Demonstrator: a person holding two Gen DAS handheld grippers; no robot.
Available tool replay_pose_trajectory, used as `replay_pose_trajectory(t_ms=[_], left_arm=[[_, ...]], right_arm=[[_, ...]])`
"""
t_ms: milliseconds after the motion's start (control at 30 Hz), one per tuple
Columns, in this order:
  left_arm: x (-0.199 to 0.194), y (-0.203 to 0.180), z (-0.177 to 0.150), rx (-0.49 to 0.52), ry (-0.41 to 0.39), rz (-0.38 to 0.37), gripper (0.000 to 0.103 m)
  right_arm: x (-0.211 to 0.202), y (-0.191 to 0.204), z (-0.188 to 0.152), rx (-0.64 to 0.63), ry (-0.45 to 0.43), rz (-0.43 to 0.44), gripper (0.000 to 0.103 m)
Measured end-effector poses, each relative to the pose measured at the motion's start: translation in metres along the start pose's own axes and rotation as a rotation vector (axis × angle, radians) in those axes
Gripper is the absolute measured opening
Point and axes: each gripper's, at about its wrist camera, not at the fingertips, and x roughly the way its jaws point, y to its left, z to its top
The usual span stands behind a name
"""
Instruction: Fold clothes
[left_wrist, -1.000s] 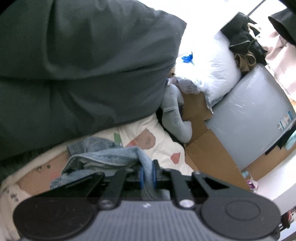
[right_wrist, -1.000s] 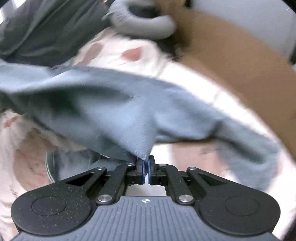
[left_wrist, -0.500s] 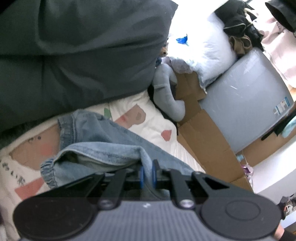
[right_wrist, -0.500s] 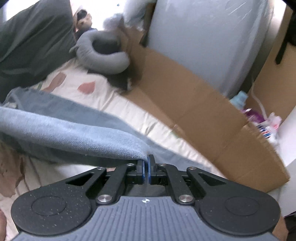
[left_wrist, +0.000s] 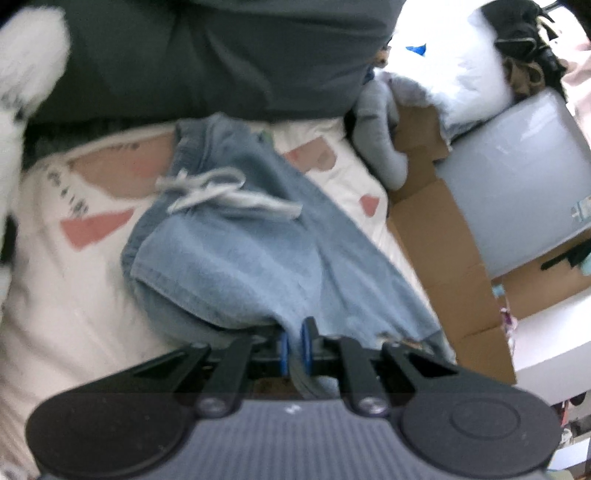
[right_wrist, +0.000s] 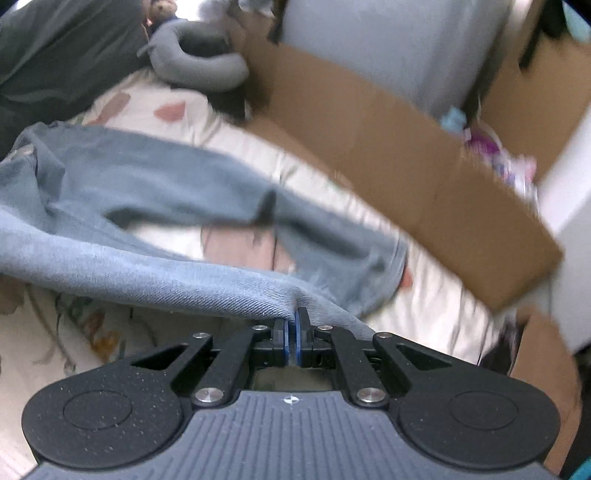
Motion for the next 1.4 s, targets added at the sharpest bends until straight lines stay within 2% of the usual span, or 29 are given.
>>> replay_pose_trajectory(t_ms=[167, 333, 433, 533, 567, 667, 700, 733, 767, 800, 833, 967, 1067, 1167, 1333, 1367, 1400], left_arm=[[0.009, 0.009, -0.016, -0.011, 0.044, 0.041, 0.008], [0.015, 0.012, -0.021, -0.018, 0.098, 0.083, 0.011], [0.011, 0.014, -0.020, -0.026, 0.117, 0.097, 0.010], [0.006, 0.013, -0.020, -0.012, 0.130, 0.127, 0.014], [0.004, 0.012, -0.020, -0.008, 0.130, 0.136, 0.015], [0.000, 0.011, -0.021, -0.004, 0.132, 0.160, 0.021], [0.000, 0.010, -0.021, 0.002, 0.133, 0.169, 0.025], [-0.001, 0.009, -0.021, 0.008, 0.135, 0.178, 0.026], [-0.002, 0.008, -0.021, 0.017, 0.137, 0.185, 0.031], [-0.003, 0.008, -0.021, 0.024, 0.138, 0.192, 0.034], [-0.004, 0.008, -0.022, 0.031, 0.139, 0.197, 0.035], [-0.006, 0.012, -0.026, 0.021, 0.124, 0.211, 0.037], [-0.005, 0.016, -0.028, 0.001, 0.111, 0.224, 0.037], [0.000, 0.015, -0.027, 0.006, 0.122, 0.242, 0.037], [0.007, 0.006, -0.025, 0.062, 0.141, 0.273, 0.037], [0.007, 0.005, -0.025, 0.058, 0.140, 0.278, 0.037], [0.007, 0.005, -0.025, 0.053, 0.140, 0.283, 0.037]], right_arm=[[-0.002, 0.005, -0.046, 0.058, 0.065, 0.004, 0.002], [0.000, 0.003, -0.085, 0.144, 0.165, 0.009, 0.006], [-0.004, -0.011, -0.102, 0.226, 0.195, -0.026, 0.006], [-0.008, -0.028, -0.115, 0.315, 0.210, -0.059, 0.007], [-0.008, -0.033, -0.115, 0.342, 0.204, -0.062, 0.011], [-0.003, -0.047, -0.112, 0.426, 0.184, -0.066, 0.012], [0.001, -0.052, -0.110, 0.461, 0.175, -0.062, 0.016], [0.005, -0.057, -0.107, 0.496, 0.166, -0.059, 0.021], [0.009, -0.062, -0.104, 0.530, 0.146, -0.053, 0.037], [0.014, -0.067, -0.100, 0.564, 0.122, -0.047, 0.048], [0.020, -0.071, -0.096, 0.586, 0.102, -0.044, 0.050], [0.052, -0.088, -0.089, 0.725, 0.075, -0.011, 0.053], [0.073, -0.095, -0.088, 0.819, 0.088, -0.050, 0.053], [0.090, -0.103, -0.087, 0.900, 0.095, -0.047, 0.054], [0.118, -0.114, -0.086, 0.973, 0.134, 0.027, 0.055], [0.122, -0.116, -0.087, 0.991, 0.129, 0.060, 0.054], [0.124, -0.119, -0.088, 1.011, 0.118, 0.097, 0.047]])
